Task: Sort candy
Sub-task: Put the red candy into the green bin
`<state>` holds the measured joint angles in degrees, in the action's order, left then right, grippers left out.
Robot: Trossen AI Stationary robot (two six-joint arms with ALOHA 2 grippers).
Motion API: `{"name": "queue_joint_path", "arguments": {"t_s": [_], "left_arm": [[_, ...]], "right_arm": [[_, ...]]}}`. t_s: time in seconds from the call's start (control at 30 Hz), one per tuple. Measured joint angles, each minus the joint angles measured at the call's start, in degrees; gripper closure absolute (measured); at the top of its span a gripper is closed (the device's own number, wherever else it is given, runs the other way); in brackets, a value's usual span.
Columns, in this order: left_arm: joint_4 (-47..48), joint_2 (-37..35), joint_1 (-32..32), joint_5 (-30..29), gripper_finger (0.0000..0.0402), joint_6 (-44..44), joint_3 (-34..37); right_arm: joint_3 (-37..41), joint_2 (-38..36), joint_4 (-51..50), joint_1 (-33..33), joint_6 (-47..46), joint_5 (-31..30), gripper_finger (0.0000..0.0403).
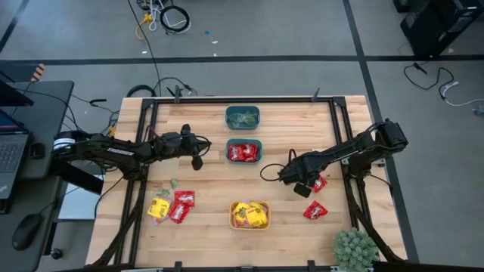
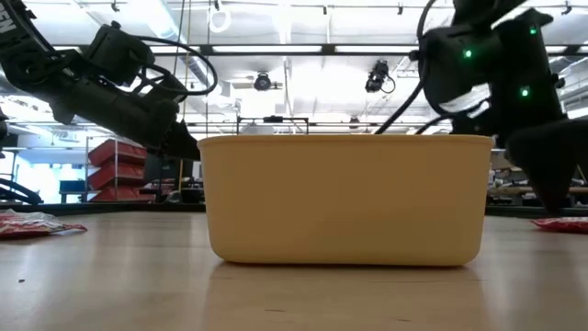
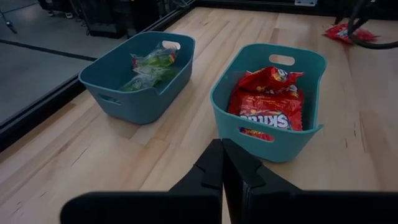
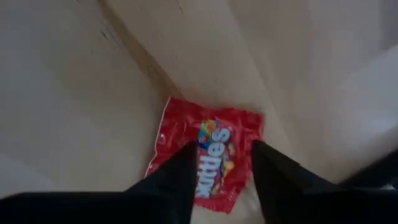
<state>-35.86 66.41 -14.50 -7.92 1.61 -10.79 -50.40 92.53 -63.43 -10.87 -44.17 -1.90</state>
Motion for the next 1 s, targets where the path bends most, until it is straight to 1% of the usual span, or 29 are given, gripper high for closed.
{"name": "queue_joint_path", "arguments": {"t_s": [0.07,0.17,0.23,0.3,0.37,0.43,0.57,0.6,0.63,0.77,0.83,1.0], "left_arm": [[0.26,-0.02,-0.01,0.0,0.0398,-0.02,0.0],[0.93,-0.02,0.0,0.01,0.0398,-0.02,0.0],[1.17,-0.02,0.0,0.02,0.0398,-0.02,0.0],[1.16,-0.02,-0.02,0.02,0.0398,0.02,0.0],[1.16,-0.02,0.0,0.02,0.0398,0.04,0.0],[1.13,-0.02,0.0,0.02,0.0398,0.04,0.0],[1.14,-0.02,-0.02,0.02,0.0398,0.07,0.0],[1.14,-0.01,-0.01,0.02,0.0398,0.08,0.0],[1.11,-0.02,-0.02,0.02,0.0398,0.09,0.0],[1.11,0.0,-0.02,0.02,0.0398,0.09,0.0],[1.11,-0.02,-0.01,0.02,0.0398,0.09,0.0],[1.07,-0.02,0.0,0.02,0.0398,0.11,0.0]], "right_arm": [[1.48,0.0,2.47,0.58,0.77,0.88,0.0246],[3.35,0.0,6.72,1.24,1.6,1.77,0.0228],[4.19,-0.02,8.4,1.51,2.28,2.0,0.0225],[4.7,-0.17,9.27,1.86,2.68,2.23,0.023],[4.71,-0.17,9.55,2.07,3.04,2.37,0.0248],[4.62,-0.12,9.88,2.13,3.73,2.37,0.0278],[4.6,-0.09,11.64,2.12,4.92,1.98,0.0371],[4.6,-0.09,12.04,2.12,5.41,1.8,0.0386],[4.58,-0.09,12.37,2.13,5.63,1.73,0.0392],[2.31,0.22,13.1,2.34,6.13,1.28,0.0392],[-0.44,0.24,12.32,2.34,7.59,0.58,0.0399],[-9.31,0.22,12.0,3.49,12.97,-0.73,0.04]]}}
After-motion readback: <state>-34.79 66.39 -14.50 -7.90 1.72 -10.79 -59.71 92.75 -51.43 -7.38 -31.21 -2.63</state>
